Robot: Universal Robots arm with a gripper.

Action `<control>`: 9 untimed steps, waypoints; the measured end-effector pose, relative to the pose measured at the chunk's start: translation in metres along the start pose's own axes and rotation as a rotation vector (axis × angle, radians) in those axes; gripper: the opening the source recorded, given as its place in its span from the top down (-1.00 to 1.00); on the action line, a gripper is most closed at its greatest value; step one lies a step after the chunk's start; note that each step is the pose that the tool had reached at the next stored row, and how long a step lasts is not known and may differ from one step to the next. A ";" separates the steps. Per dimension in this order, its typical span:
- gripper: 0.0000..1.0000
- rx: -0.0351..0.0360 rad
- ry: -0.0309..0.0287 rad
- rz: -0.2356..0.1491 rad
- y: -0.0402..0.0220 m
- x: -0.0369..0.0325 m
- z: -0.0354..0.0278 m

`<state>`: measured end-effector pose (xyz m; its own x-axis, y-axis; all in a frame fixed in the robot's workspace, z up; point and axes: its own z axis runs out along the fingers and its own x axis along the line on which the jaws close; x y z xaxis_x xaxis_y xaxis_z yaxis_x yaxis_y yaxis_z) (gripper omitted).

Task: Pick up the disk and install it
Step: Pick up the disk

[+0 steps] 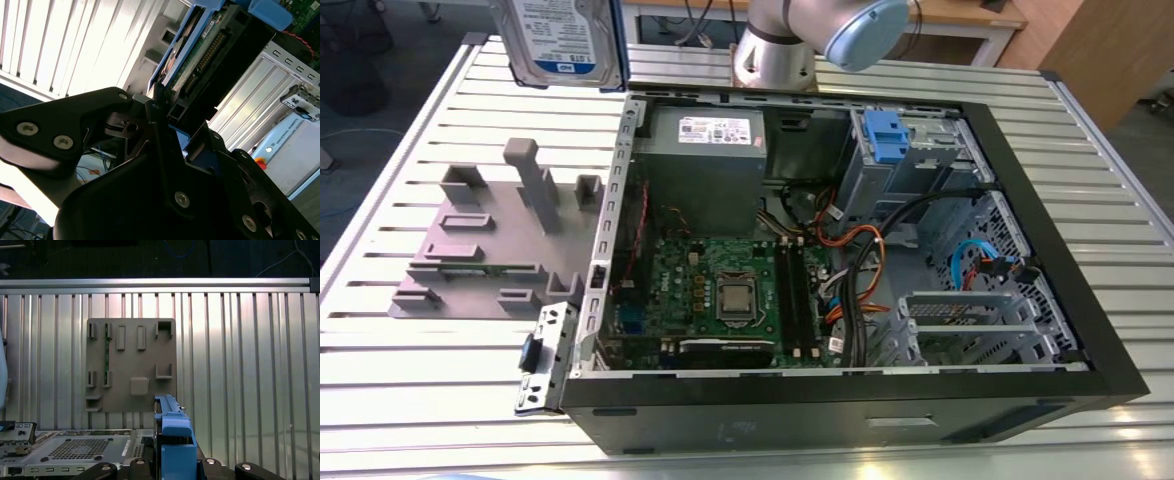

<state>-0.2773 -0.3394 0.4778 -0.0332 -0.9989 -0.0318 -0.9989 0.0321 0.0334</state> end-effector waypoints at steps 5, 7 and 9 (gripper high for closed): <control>0.26 0.0000 0.0000 0.000 -0.0016 -0.0001 -0.0001; 0.26 0.0000 0.0000 0.000 -0.0022 -0.0001 -0.0001; 0.26 0.0000 0.0000 0.000 -0.0027 -0.0001 -0.0001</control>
<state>-0.2746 -0.3394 0.4778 -0.0332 -0.9989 -0.0318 -0.9989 0.0321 0.0334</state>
